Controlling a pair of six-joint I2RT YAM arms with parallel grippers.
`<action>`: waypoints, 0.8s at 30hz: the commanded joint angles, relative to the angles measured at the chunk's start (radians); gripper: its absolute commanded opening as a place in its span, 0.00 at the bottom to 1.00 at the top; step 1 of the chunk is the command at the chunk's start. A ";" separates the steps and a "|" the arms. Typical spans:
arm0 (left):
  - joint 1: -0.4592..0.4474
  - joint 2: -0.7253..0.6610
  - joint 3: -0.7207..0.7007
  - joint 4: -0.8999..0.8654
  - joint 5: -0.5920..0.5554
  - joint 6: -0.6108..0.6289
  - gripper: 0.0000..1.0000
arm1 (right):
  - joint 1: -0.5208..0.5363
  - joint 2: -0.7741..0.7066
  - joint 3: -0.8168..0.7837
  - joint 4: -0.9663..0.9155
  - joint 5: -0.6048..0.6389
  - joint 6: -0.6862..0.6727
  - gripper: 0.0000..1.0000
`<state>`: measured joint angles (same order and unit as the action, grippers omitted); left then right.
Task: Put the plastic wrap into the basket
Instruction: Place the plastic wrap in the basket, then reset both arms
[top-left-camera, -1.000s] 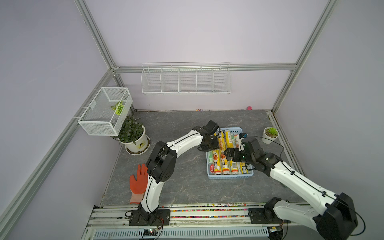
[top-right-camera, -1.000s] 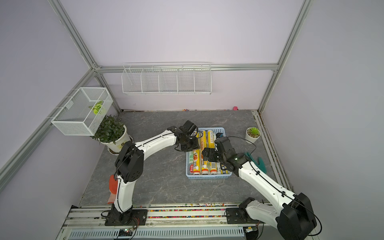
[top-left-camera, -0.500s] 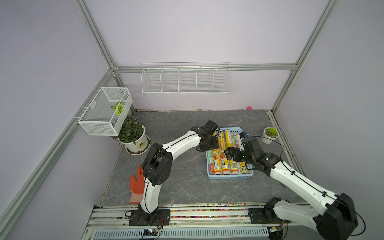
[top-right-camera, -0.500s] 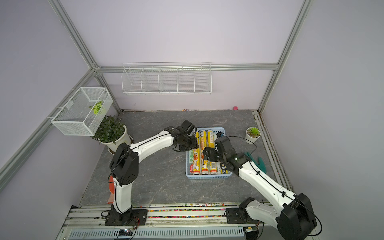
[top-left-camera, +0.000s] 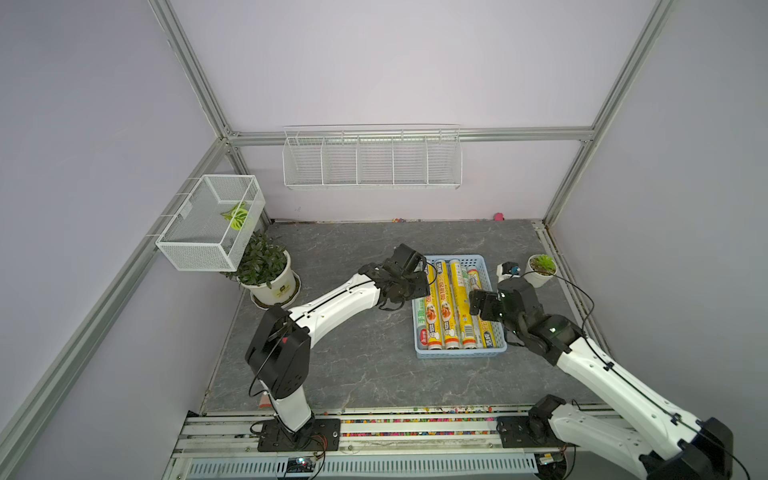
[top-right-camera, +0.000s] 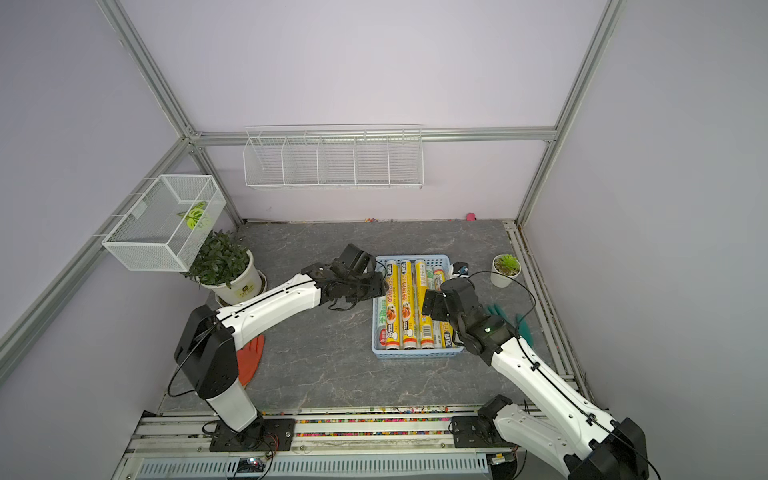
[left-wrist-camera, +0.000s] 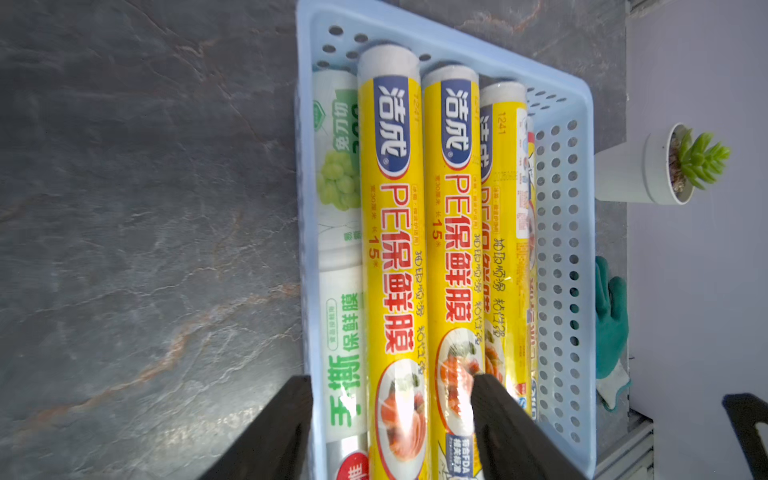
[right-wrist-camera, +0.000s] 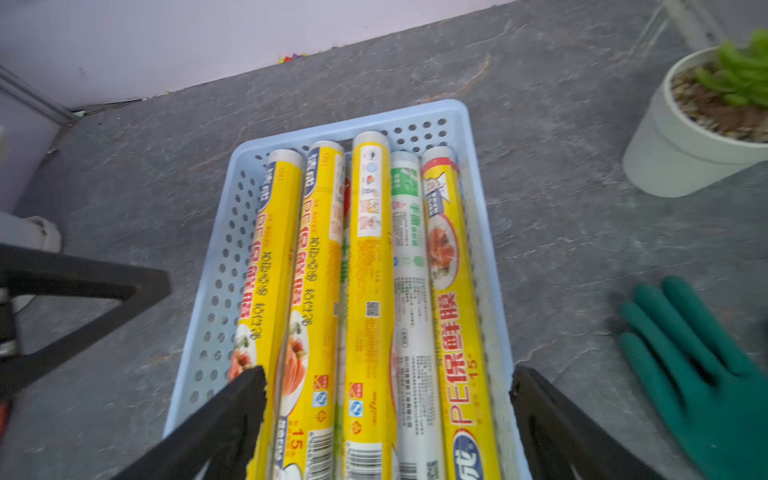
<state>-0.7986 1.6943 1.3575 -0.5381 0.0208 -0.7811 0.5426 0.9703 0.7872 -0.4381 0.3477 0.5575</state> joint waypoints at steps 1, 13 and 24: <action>-0.003 -0.083 -0.058 0.039 -0.131 -0.001 0.67 | -0.019 -0.025 -0.019 -0.010 0.165 -0.055 0.97; 0.073 -0.323 -0.256 0.049 -0.303 0.015 0.71 | -0.135 -0.030 -0.027 0.004 0.269 -0.114 0.97; 0.169 -0.494 -0.435 0.076 -0.435 0.051 0.83 | -0.207 -0.002 -0.071 0.105 0.227 -0.163 0.97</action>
<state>-0.6479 1.2350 0.9455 -0.4755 -0.3332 -0.7582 0.3470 0.9558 0.7475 -0.3946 0.5537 0.4282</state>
